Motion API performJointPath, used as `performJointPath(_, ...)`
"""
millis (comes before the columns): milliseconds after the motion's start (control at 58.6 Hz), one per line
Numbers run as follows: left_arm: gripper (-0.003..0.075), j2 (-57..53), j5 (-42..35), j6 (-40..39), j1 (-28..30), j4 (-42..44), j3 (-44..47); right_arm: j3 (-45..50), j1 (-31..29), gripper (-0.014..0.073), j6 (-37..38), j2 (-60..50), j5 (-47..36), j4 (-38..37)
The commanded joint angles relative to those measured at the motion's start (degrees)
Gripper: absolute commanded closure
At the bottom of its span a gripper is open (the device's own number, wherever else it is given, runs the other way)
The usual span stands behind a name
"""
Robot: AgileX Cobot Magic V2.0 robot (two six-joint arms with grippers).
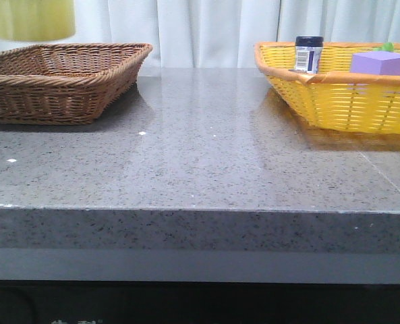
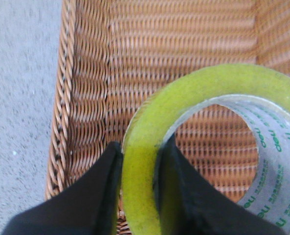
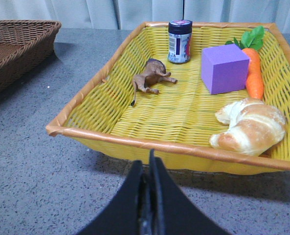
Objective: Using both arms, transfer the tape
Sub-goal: 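Lower the tape roll into the brown basket and release it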
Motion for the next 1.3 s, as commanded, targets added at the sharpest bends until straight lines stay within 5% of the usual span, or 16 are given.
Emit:
performJointPath(0, 0.0676, -1.25, -1.24, -0.8, 0.16, -1.46, -0.4, -1.57, -0.3, 0.0663, -0.35, 0.17, -4.46, 0.38)
performJointPath(256, 0.0656, 2.23, -2.45, -0.8, 0.05, -2.74, -0.26, -1.57, -0.3, 0.0663, -0.35, 0.17, -4.46, 0.38)
performJointPath(546, 0.0399, 2.99, -2.55, -0.8, 0.05, -4.21, -0.26, -1.57, -0.3, 0.0663, -0.35, 0.17, -4.52, 0.38)
performJointPath(734, 0.0372, 2.58, -2.66, -0.59, 0.05, -4.21, -0.37, -1.57, -0.3, 0.0663, -0.35, 0.17, -4.52, 0.38)
performJointPath(836, 0.0421, 2.05, -2.66, -0.61, 0.05, -4.21, -0.87, -1.57, -0.3, 0.0663, -0.35, 0.17, -4.52, 0.38)
performJointPath(1075, 0.0739, 1.01, -2.77, -0.61, 0.05, -4.21, -0.98, -1.57, -0.3, 0.0663, -0.35, 0.17, -4.52, 0.38)
performJointPath(1280, 0.074, 0.67, -3.11, -0.58, 0.05, -4.21, -0.98, -1.57, -0.3, 0.0663, -0.35, 0.17, -4.52, 0.38)
